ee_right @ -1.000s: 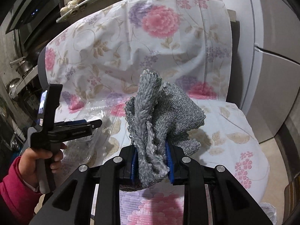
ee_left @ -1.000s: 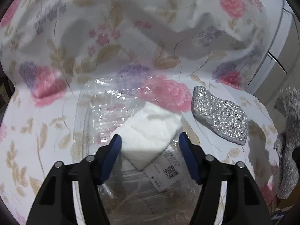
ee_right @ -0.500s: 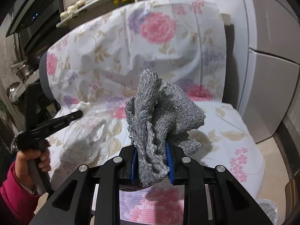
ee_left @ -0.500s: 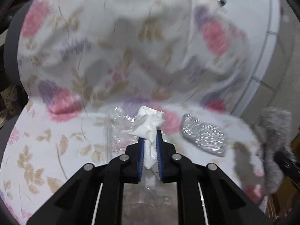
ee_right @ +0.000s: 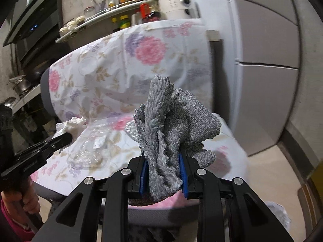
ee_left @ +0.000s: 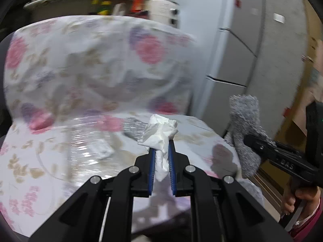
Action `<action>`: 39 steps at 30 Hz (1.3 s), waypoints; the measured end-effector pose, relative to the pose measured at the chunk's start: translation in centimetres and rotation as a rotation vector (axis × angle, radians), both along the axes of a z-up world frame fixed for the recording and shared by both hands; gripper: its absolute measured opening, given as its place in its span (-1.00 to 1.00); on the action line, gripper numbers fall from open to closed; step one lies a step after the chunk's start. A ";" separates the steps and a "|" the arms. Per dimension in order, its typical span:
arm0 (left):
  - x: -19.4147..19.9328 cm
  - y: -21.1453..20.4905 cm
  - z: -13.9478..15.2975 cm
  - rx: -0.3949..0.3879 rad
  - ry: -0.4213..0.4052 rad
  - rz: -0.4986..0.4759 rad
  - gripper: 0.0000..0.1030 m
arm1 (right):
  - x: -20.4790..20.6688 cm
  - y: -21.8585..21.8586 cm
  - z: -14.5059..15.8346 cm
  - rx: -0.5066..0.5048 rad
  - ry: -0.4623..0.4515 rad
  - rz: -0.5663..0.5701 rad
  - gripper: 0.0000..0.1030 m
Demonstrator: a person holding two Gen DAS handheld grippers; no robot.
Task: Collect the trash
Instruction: 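Carry tissue and cloth to the bin and open both grippers over it, then return to the chair and grasp the silver scrubber with the right gripper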
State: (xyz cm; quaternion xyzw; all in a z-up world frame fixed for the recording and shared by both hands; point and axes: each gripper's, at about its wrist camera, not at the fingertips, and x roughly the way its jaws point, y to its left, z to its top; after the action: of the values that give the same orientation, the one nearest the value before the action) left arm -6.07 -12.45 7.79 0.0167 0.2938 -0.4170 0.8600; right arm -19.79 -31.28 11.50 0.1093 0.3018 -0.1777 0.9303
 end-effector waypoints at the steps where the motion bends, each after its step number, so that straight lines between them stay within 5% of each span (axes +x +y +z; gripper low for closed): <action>1: -0.7 -0.7 -0.1 -0.002 -0.001 -0.029 -0.80 | -1.1 -0.3 0.1 -0.008 0.003 -0.024 -0.46; 12: -9.6 -9.9 -2.0 0.001 0.000 -0.392 -0.78 | -12.9 -3.9 0.0 -0.058 0.047 -0.298 -0.42; 23: -16.3 -19.0 -5.0 0.048 0.034 -0.660 -0.77 | -21.2 -8.3 -3.9 0.016 0.086 -0.492 -0.35; 28: -17.6 -22.0 -6.4 0.090 0.056 -0.712 -0.59 | -22.3 -10.8 -6.3 0.091 0.120 -0.509 -0.22; 32: -17.4 -23.6 -7.4 0.115 0.087 -0.713 0.00 | -22.6 -12.5 -7.8 0.141 0.134 -0.537 0.04; 39: -16.2 -23.5 -7.9 0.122 0.109 -0.676 0.01 | -23.0 -13.4 -8.4 0.169 0.111 -0.569 0.09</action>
State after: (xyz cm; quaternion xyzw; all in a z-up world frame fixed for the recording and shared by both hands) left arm -22.32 -36.00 -0.11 0.1422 0.3416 -0.6603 0.6535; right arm -42.77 -44.72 3.14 0.2566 0.3232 -0.4111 0.8128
